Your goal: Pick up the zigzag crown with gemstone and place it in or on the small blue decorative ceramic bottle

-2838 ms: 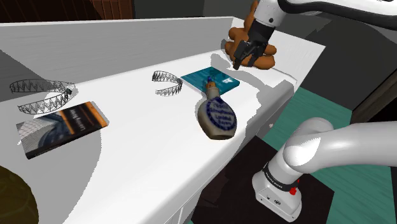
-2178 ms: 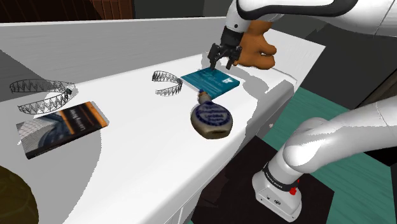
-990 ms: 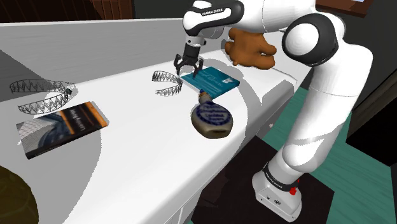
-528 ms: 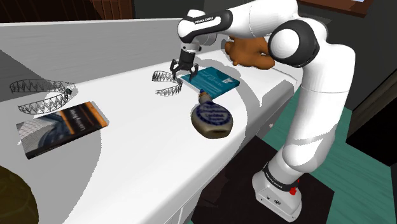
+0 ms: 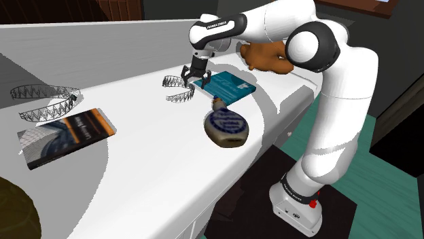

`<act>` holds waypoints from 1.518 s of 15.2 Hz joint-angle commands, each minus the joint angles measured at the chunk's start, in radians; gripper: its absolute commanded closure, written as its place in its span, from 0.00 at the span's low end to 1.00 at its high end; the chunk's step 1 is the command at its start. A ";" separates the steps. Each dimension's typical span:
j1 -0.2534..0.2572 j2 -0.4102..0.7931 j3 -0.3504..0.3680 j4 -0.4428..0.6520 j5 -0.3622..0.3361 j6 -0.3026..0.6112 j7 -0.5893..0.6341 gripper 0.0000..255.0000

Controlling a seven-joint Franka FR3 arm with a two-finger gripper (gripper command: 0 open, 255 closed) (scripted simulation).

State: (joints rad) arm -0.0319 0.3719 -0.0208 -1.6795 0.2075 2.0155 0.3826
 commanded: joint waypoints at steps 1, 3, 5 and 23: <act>0.001 0.006 0.001 -0.003 0.001 0.000 -0.001 0.00; 0.001 0.007 0.001 -0.001 0.001 -0.001 -0.001 1.00; 0.000 0.007 0.001 -0.004 0.001 0.002 -0.003 1.00; 0.000 -0.035 -0.002 0.086 -0.009 -0.129 0.023 1.00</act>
State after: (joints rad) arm -0.0313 0.3393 -0.0226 -1.6062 0.1992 1.9024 0.4034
